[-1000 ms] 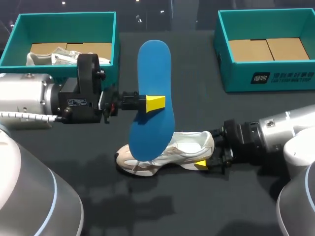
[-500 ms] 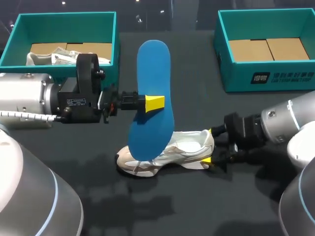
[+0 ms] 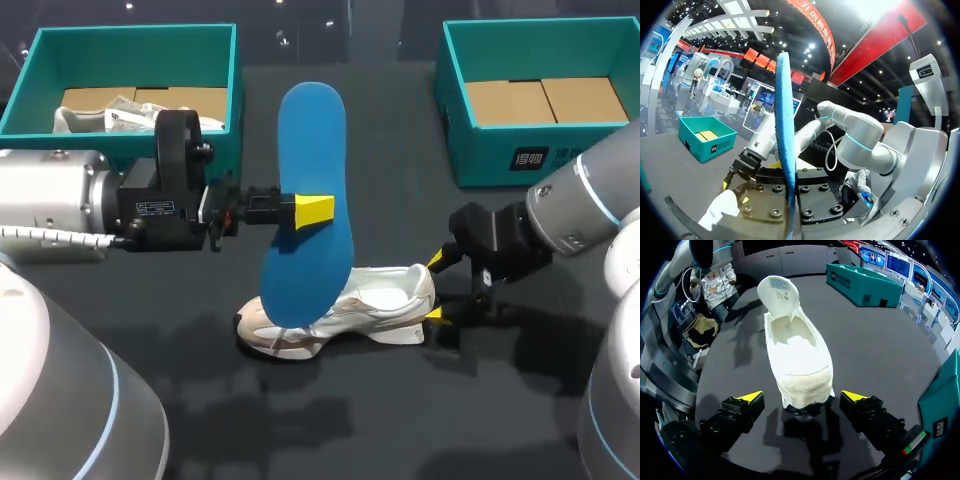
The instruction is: Take the shoe out of the shoebox, open the shoe tongue, remove and reinsert the insole, then place the shoe into the shoebox
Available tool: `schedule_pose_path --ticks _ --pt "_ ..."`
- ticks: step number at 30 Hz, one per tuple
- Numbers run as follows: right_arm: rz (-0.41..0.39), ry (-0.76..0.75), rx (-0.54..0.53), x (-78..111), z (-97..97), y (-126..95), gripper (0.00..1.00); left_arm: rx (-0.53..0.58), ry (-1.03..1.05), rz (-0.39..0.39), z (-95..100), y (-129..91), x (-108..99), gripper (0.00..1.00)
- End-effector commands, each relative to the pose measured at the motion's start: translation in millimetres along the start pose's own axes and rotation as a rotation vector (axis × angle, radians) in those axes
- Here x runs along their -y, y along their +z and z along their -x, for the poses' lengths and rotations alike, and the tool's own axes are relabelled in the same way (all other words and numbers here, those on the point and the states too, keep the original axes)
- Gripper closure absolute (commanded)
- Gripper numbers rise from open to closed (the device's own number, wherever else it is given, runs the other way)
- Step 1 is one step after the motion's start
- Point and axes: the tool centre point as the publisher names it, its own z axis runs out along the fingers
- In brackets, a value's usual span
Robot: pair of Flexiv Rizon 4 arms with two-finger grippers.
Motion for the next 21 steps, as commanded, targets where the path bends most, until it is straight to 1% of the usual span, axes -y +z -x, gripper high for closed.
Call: schedule_pose_path --ticks 1,5,7,9,13,15,21 --pt "-0.183 0.002 0.000 -3.5 0.3 0 0.00 0.010 0.000 -0.003 -5.1 4 2 1.00" --pt "-0.183 0.002 0.000 -3.5 0.3 0 0.00 0.010 0.000 -0.003 -5.1 4 2 1.00" --pt "-0.292 0.054 0.035 -8.0 0.9 -2 0.00 0.010 0.000 -0.003 -5.1 4 2 1.00" --pt "-0.375 0.085 0.079 -14.6 0.1 -6 0.00 0.010 0.000 -0.003 -5.1 4 2 1.00" --pt "-0.502 0.102 0.108 -30.7 -1.9 -13 0.00 0.010 0.000 -0.003 -5.1 4 2 1.00" --pt "-0.591 0.115 0.128 -36.1 -2.6 -14 0.00 0.010 0.000 -0.003 -5.1 4 2 1.00" --pt "-0.691 0.128 0.130 -41.5 -3.7 -16 0.00 0.010 0.000 -0.003 -5.1 4 2 1.00"
